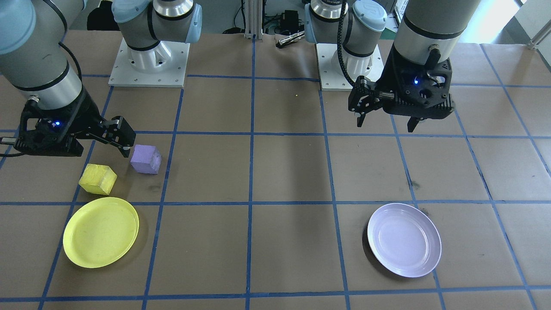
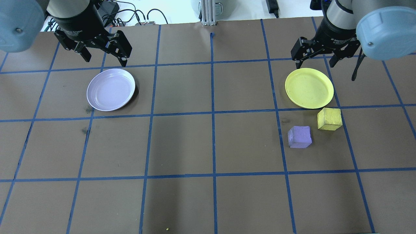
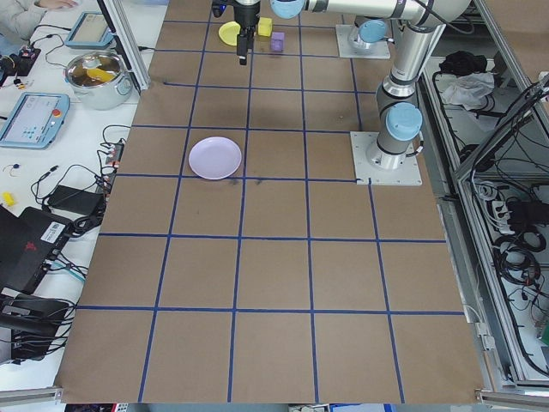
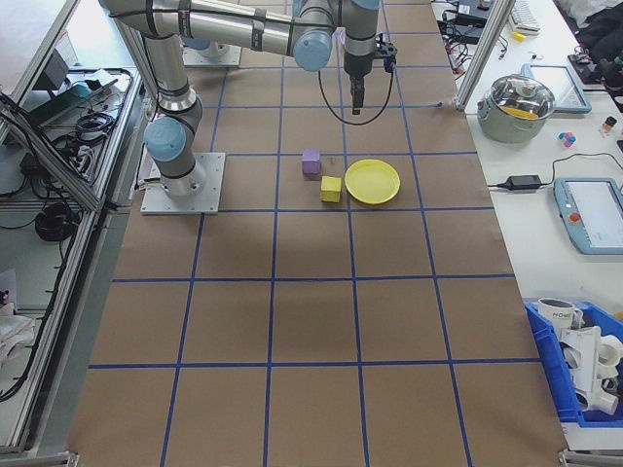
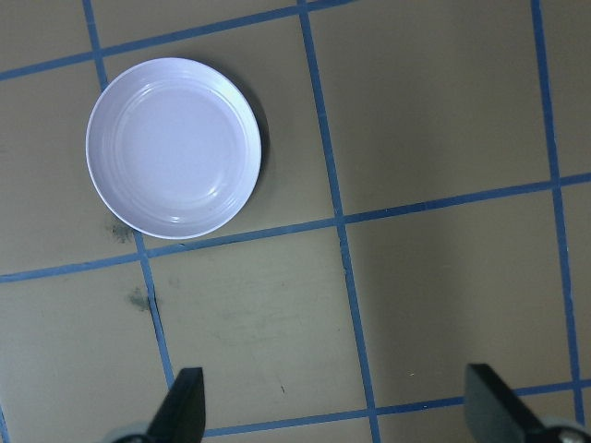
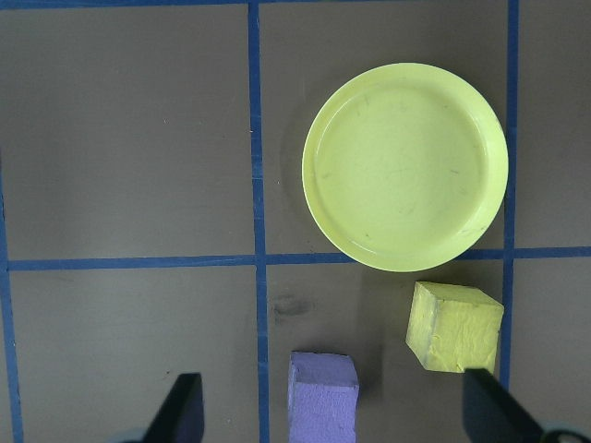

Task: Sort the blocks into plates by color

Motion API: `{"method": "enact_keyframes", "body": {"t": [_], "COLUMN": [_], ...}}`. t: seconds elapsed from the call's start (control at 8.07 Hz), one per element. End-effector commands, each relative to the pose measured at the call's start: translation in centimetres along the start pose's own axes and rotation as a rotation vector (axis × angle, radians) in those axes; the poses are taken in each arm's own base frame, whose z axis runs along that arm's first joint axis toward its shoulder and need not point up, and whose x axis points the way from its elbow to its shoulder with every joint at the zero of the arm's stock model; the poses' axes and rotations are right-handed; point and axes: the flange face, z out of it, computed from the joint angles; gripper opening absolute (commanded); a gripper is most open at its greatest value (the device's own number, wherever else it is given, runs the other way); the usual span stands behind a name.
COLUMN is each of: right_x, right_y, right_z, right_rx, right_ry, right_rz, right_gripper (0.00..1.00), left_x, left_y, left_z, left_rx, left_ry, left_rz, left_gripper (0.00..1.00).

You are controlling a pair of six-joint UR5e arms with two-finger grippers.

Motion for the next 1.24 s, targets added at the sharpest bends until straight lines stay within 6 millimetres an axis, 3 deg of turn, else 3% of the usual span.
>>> {"method": "enact_keyframes", "body": {"t": [0.0, 0.12, 0.25, 0.37, 0.5, 0.62, 0.99, 1.11], "right_x": [0.4, 0.6, 2.1, 5.7, 10.7, 12.5, 11.2, 12.0], "right_y": [-0.3, -0.5, -2.3, -4.1, -4.4, -3.9, 0.9, 1.6], "right_z": [0.2, 1.0, 4.8, 8.2, 9.9, 11.3, 18.5, 20.3], "right_rx": [0.001, -0.015, -0.070, -0.099, -0.129, -0.160, -0.328, -0.378], "right_ry": [0.004, 0.012, 0.022, 0.019, 0.009, 0.003, -0.013, 0.066], "right_rz": [0.004, -0.005, -0.038, -0.016, 0.011, 0.041, 0.173, 0.146], "right_gripper": [1.00, 1.00, 1.00, 1.00, 1.00, 1.00, 1.00, 1.00], "left_x": [0.0, 0.0, 0.1, 0.3, 0.5, 0.4, 0.3, 0.3], "left_y": [0.0, 0.0, -0.1, -0.1, 0.2, 0.4, 0.5, 0.6], "left_z": [0.1, 0.1, 0.1, 0.1, -0.5, -0.6, -0.4, -0.3], "left_rx": [0.016, 0.016, 0.019, 0.022, 0.032, 0.032, 0.022, 0.016], "left_ry": [-0.004, -0.004, 0.007, 0.029, 0.043, 0.038, 0.025, 0.026], "left_rz": [-0.002, -0.002, -0.003, -0.018, -0.049, -0.051, -0.040, -0.039], "left_gripper": [1.00, 1.00, 1.00, 1.00, 1.00, 1.00, 1.00, 1.00]}}
